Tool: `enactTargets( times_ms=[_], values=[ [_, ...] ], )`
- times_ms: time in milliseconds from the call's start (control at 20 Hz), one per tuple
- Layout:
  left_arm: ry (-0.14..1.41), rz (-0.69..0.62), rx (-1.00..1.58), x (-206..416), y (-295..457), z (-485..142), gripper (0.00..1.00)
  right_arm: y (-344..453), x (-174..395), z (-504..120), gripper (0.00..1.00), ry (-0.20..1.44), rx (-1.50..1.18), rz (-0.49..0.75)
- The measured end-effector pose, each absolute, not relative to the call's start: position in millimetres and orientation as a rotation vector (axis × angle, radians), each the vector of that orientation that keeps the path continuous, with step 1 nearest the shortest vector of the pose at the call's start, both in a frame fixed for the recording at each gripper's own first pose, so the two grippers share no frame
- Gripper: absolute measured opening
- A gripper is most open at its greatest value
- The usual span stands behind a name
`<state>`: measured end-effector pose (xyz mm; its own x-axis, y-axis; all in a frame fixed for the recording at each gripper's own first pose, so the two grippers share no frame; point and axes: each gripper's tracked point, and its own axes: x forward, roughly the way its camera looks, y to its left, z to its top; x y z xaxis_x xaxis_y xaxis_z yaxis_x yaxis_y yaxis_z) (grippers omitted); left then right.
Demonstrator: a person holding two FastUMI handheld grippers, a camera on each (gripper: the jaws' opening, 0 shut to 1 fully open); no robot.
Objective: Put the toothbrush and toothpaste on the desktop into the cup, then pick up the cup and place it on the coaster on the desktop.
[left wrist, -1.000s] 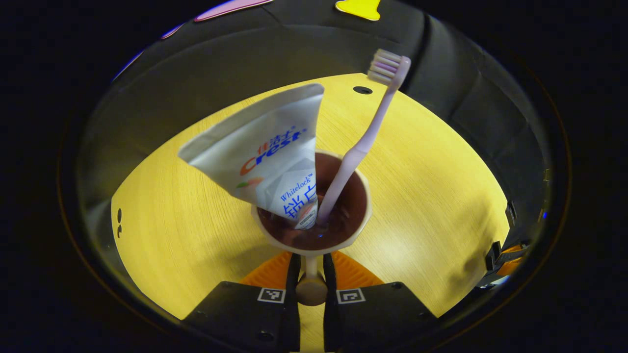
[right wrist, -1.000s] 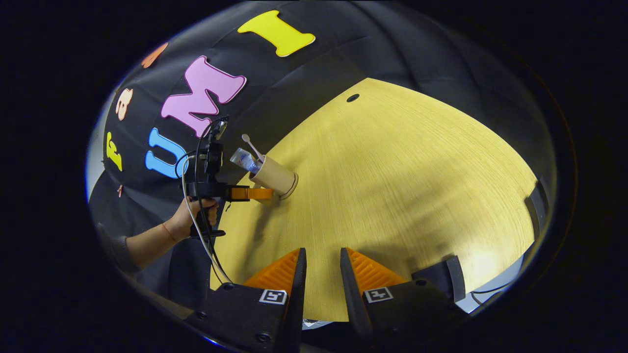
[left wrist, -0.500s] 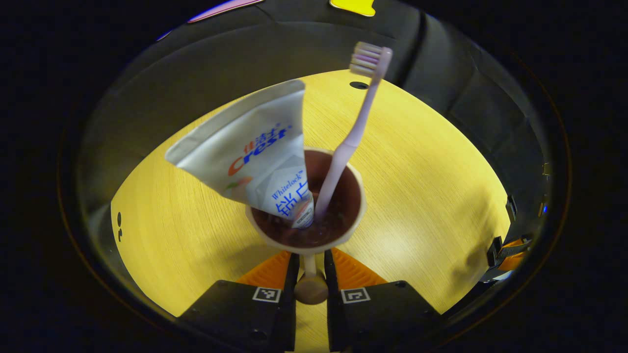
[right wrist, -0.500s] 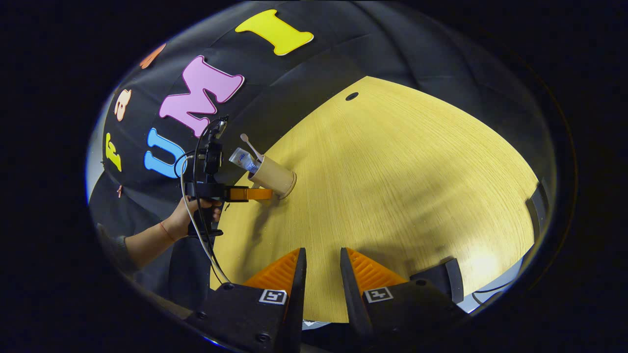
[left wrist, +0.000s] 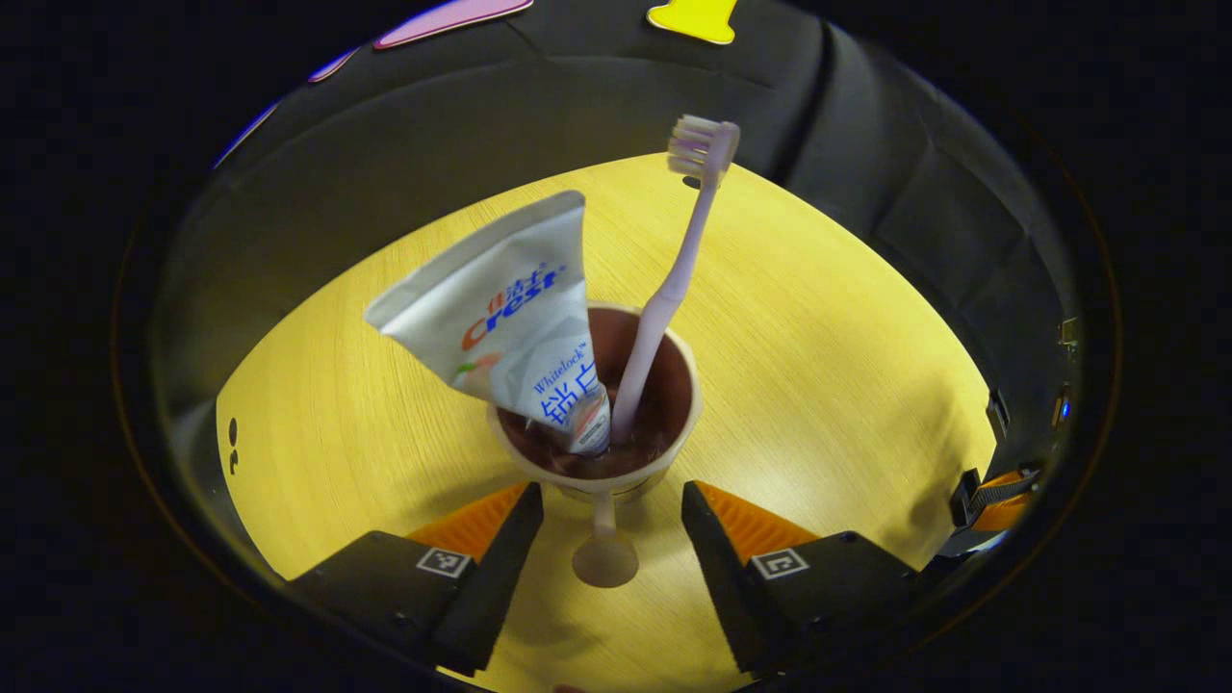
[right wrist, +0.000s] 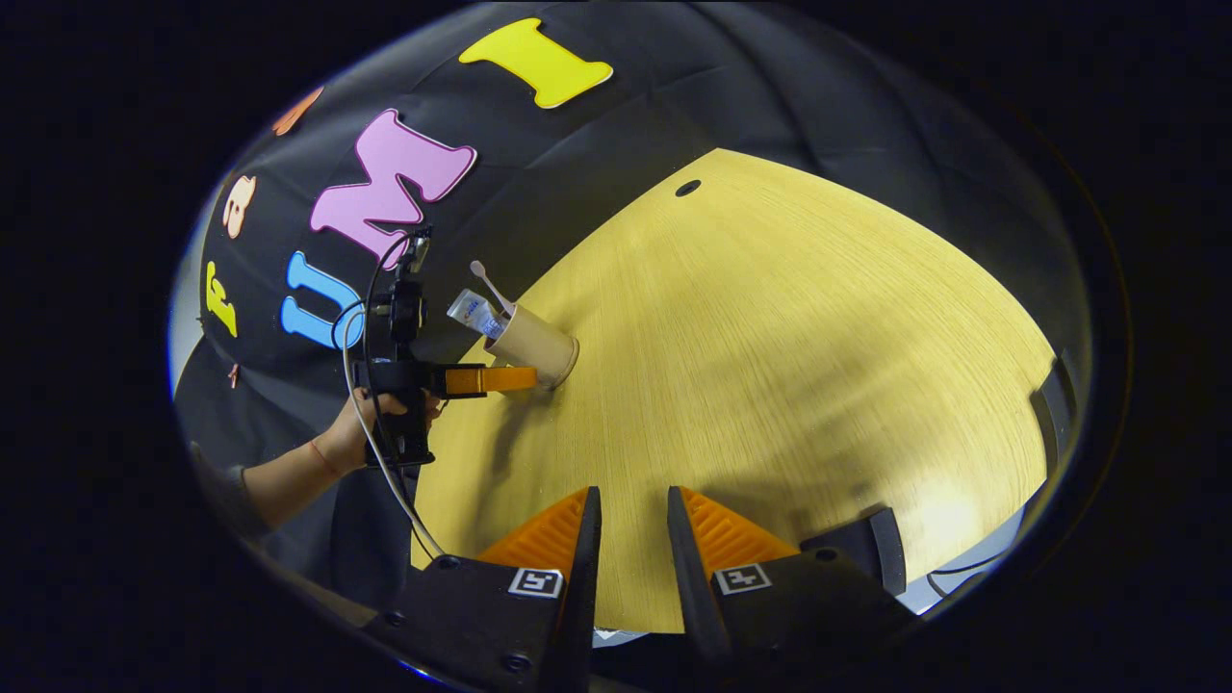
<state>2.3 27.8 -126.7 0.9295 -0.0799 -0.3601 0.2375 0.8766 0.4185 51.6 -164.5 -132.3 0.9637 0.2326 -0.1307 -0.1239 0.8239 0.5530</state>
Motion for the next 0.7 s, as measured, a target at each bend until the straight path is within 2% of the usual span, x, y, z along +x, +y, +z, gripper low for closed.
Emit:
enactTargets(
  times_ms=[150, 700],
  values=[
    [0.336, -0.155, 0.468, -1, 33, -126, 0.94, -159, 51, -130, 0.42, 0.196, 0.564, 0.197],
    [0.317, -0.182, 0.449, -65, 53, -134, 0.94, -120, 61, -115, 0.42, 0.204, 0.514, 0.235]
  ],
)
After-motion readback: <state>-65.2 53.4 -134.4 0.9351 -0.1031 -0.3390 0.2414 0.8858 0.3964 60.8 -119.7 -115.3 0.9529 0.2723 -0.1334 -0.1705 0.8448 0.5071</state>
